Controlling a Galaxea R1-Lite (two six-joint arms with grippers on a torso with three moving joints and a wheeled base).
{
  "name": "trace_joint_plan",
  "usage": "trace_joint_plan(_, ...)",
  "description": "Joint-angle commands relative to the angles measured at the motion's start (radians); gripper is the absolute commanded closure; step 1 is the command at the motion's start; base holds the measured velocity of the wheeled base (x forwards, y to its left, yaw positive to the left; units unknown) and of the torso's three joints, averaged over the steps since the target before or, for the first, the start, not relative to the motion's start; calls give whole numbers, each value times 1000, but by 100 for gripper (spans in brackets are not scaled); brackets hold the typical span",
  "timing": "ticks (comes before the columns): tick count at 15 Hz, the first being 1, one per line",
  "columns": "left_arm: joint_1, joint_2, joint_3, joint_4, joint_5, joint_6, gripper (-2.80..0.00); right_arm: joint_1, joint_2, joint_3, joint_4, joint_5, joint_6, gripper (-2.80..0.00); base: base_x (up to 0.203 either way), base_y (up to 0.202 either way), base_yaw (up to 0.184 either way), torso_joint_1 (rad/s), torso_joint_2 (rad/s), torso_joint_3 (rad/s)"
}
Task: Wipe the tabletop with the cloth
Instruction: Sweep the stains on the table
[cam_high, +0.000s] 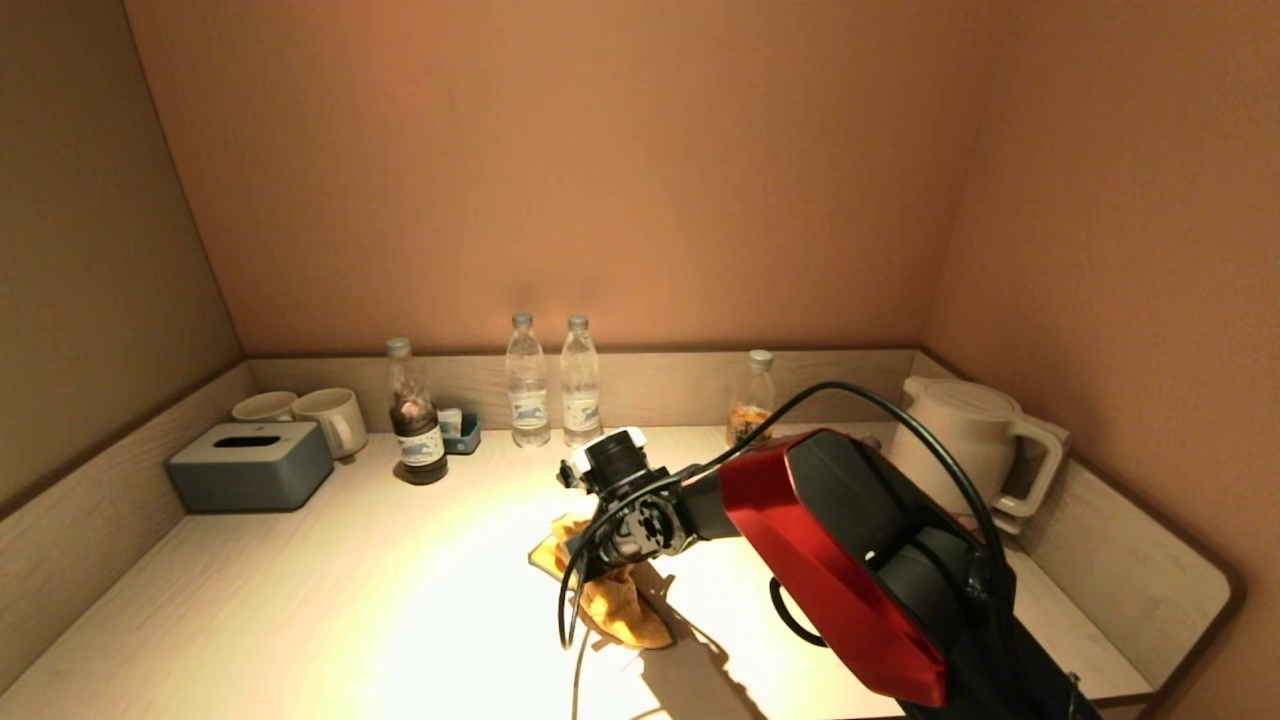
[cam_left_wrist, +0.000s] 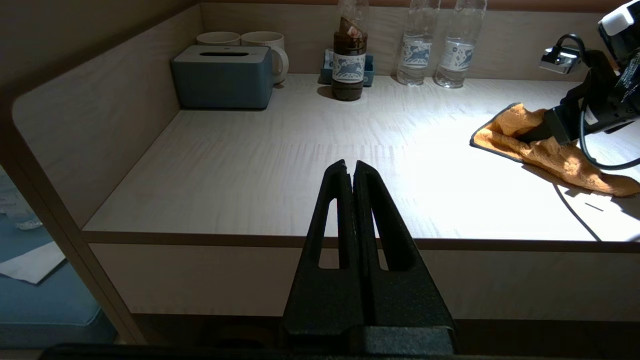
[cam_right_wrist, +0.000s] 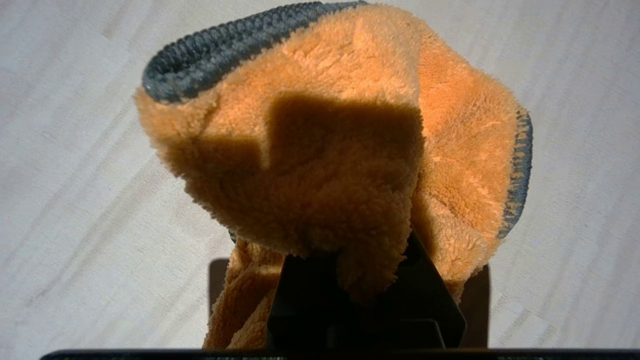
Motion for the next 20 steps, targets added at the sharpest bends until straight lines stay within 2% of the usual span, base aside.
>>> trace_joint_plan(1,0,0,0,0,1,-1,0,1,35,-11,1,-6,-30,0,0,0,0,0,0,0)
trace_joint_plan(6,0,0,0,0,1,-1,0,-35,16,5,14,-9,-29,0,0,0,0,0,0,0)
trace_joint_plan(20,0,0,0,0,1,-1,0,-365,-136,230,8,5,-72,0,0,0,0,0,0,0)
